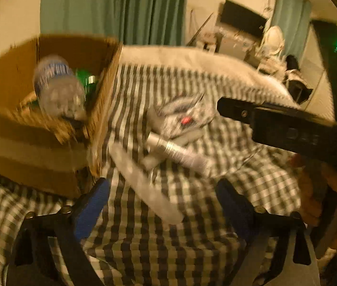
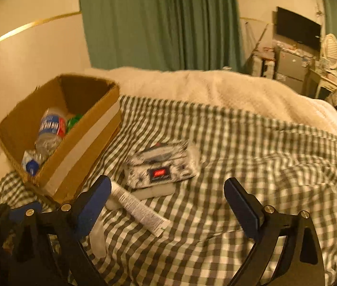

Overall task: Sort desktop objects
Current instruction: 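Withdraw both tools from the box back over the pile, then grasp the white comb with left tool while right tool grasps the white ointment tube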

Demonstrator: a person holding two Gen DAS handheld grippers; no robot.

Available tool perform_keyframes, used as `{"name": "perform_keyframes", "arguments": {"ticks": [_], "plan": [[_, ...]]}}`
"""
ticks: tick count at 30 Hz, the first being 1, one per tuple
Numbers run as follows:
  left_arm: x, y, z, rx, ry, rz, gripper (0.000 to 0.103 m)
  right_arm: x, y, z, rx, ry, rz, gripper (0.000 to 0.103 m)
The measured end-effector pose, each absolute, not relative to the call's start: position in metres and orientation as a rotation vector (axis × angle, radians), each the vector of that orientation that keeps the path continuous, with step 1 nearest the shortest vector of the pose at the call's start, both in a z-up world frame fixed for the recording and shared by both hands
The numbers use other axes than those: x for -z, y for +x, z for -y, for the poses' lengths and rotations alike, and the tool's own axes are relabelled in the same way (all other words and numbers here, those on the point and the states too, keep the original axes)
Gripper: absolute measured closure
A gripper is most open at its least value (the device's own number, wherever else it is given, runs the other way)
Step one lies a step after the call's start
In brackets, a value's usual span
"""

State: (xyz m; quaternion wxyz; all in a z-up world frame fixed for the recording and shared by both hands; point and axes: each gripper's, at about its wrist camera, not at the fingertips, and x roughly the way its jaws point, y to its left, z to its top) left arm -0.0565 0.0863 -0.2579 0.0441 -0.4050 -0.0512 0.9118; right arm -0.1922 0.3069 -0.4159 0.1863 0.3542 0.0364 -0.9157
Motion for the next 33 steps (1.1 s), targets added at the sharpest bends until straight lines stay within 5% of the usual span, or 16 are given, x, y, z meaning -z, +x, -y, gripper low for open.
{"name": "perform_keyframes", "arguments": {"ticks": [9, 15, 20, 26, 30, 33], "plan": [[0.304, -0.084, -0.081, -2.737, -1.438, 0.285, 0.018, 0.457, -0.207, -0.275, 2.450, 1.091, -0.257, 0.015], [0.316, -0.089, -0.083, -2.732, -1.460, 0.280, 0.043, 0.485, -0.219, -0.271, 2.386, 1.197, -0.261, 0.017], [0.312, -0.084, -0.078, -2.750, -1.436, 0.257, 0.078, 0.502, -0.228, -0.272, 2.342, 1.267, -0.223, 0.017], [0.310, -0.082, -0.070, -2.711, -1.444, 0.248, 0.089, 0.515, -0.229, -0.263, 2.270, 1.288, -0.199, 0.018], [0.309, -0.082, -0.072, -2.704, -1.442, 0.242, 0.091, 0.520, -0.230, -0.267, 2.315, 1.298, -0.194, 0.048], [0.307, -0.082, -0.072, -2.703, -1.436, 0.245, 0.092, 0.517, -0.228, -0.271, 2.303, 1.286, -0.141, 0.059]]}}
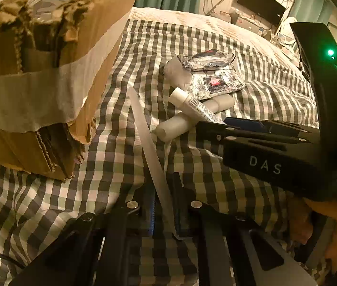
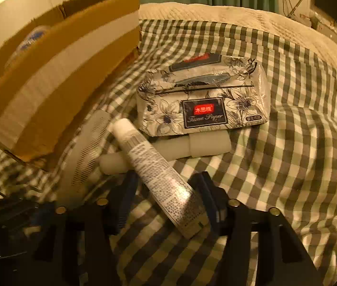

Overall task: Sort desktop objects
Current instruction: 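Grasp the white comb with left tool while right tool grasps the white ointment tube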

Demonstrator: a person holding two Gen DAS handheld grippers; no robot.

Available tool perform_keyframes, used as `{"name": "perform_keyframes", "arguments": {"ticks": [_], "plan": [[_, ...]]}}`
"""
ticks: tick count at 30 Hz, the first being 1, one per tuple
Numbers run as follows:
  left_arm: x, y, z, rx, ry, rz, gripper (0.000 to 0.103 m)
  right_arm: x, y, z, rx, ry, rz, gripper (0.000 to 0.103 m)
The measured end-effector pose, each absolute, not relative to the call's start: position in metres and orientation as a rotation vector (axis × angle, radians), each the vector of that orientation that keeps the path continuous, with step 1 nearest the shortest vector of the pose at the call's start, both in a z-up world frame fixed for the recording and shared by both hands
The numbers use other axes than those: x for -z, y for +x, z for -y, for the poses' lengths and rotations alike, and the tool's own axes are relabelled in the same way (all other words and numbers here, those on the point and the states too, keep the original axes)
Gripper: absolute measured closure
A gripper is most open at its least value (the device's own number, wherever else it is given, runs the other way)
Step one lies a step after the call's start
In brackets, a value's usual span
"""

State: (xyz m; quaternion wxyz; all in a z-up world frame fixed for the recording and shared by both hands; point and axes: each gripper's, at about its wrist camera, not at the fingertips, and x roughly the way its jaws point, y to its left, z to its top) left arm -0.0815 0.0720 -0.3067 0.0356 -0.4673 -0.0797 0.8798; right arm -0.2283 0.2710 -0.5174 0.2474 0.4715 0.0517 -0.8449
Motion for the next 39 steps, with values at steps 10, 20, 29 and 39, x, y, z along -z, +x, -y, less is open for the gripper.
{"name": "perform_keyframes", "arguments": {"ticks": [10, 20, 29, 39], "plan": [[0.294, -0.074, -0.073, -2.700, -1.377, 0.212, 0.100, 0.502, -0.216, -0.280, 2.311, 1.253, -0.030, 0.080], [0.263, -0.056, -0.086, -2.744, -1.177, 0.080, 0.100, 0.473, -0.210, -0.314, 2.319, 1.130, 0.343, 0.087], [0.239, -0.054, -0.090, -2.789, -1.038, 0.026, 0.100, 0.459, -0.209, -0.340, 2.326, 1.047, 0.571, 0.088], [0.199, -0.057, -0.085, -2.872, -0.838, -0.016, 0.100, 0.405, -0.178, -0.331, 2.686, 0.861, 0.263, 0.088]]}}
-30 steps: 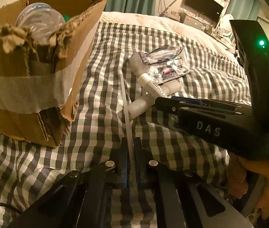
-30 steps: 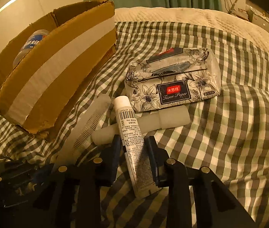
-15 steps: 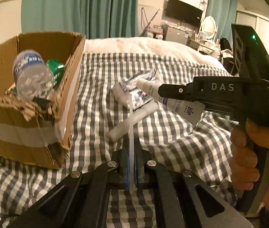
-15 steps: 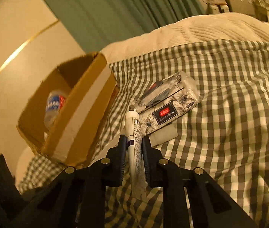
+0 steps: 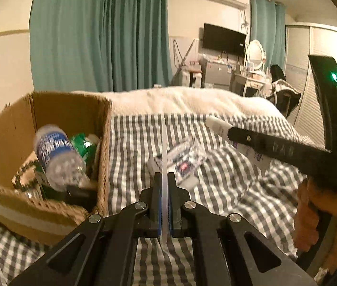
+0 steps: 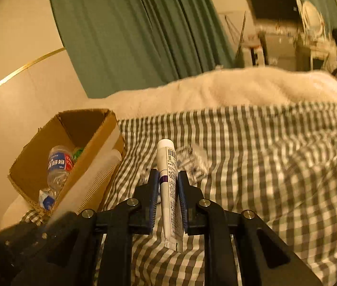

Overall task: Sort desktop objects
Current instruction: 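Grasp the white comb with left tool while right tool grasps the white ointment tube, then carry the comb with left tool while right tool carries the tube over the box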

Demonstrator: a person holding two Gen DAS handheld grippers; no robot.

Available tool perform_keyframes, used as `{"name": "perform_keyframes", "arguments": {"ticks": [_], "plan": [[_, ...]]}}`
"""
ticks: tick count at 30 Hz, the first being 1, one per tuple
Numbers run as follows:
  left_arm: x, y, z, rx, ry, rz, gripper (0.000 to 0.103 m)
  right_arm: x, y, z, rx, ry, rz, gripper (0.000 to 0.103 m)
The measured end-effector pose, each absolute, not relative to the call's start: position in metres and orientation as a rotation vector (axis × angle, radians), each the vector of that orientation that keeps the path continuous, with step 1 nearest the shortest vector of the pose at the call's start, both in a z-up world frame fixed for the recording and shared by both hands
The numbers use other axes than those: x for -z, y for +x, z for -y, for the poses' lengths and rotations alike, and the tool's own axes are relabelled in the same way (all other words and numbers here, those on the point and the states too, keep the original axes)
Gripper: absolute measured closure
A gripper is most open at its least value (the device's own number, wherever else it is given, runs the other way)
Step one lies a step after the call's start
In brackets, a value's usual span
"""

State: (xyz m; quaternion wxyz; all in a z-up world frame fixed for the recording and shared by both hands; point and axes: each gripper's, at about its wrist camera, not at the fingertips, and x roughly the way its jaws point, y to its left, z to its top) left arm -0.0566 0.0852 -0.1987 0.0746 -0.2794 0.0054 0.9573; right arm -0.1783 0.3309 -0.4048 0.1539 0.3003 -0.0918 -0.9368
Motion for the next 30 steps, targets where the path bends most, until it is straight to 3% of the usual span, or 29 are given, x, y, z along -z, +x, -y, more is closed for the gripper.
{"name": "perform_keyframes", "arguments": {"ticks": [22, 30], "plan": [[0.134, -0.072, -0.055, -2.955, -0.575, 0.005, 0.100, 0.336, -0.137, -0.303, 2.930, 0.514, 0.008, 0.088], [0.122, -0.064, -0.026, -3.041, -0.482, -0.066, 0.100, 0.322, -0.139, -0.277, 2.932, 0.488, 0.077, 0.088]]}}
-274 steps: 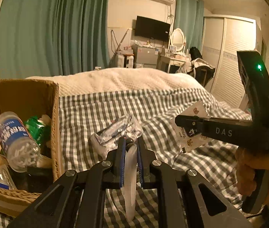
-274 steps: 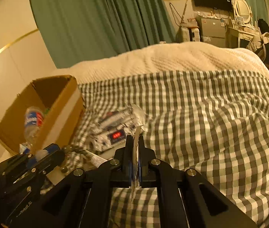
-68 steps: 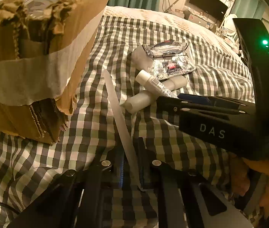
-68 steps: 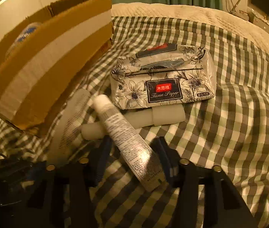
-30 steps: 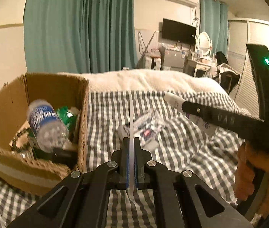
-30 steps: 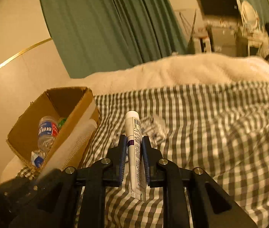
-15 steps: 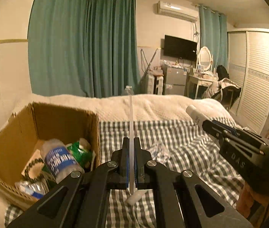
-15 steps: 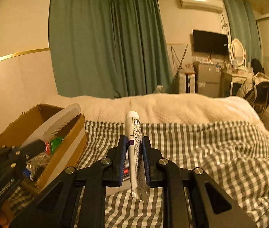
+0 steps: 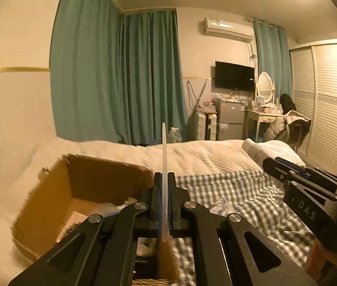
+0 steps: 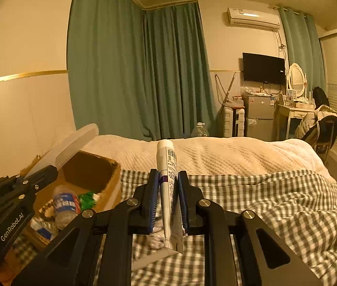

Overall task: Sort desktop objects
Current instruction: 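Carry the comb with left tool while right tool carries the tube over the box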

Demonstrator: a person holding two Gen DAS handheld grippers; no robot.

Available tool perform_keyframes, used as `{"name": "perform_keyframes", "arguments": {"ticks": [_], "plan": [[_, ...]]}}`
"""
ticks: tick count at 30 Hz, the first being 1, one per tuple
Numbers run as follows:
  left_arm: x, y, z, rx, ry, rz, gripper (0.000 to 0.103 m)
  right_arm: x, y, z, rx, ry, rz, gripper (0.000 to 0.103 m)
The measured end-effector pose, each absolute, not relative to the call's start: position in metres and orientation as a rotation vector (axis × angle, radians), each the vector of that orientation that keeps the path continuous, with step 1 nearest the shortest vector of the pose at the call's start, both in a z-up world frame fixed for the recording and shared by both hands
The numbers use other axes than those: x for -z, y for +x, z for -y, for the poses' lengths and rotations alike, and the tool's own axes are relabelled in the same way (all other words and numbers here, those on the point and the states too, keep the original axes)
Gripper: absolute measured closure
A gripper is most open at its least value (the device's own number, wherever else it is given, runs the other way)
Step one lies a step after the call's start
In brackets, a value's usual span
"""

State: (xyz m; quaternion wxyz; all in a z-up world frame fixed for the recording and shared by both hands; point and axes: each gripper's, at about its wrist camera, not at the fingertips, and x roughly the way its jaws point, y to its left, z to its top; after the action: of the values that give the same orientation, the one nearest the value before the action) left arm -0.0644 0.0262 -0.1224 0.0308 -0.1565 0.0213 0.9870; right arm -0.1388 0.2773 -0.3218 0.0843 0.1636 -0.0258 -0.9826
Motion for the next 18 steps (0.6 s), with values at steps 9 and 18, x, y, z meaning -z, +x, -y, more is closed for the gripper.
{"name": "perform_keyframes", "arguments": {"ticks": [9, 18], "plan": [[0.106, -0.059, 0.010, -3.069, -0.422, -0.121, 0.100, 0.306, -0.144, -0.234, 2.891, 0.471, 0.076, 0.088], [0.099, -0.067, 0.056, -3.128, -0.427, -0.058, 0.100, 0.301, -0.156, -0.195, 2.820, 0.484, 0.113, 0.088]]}}
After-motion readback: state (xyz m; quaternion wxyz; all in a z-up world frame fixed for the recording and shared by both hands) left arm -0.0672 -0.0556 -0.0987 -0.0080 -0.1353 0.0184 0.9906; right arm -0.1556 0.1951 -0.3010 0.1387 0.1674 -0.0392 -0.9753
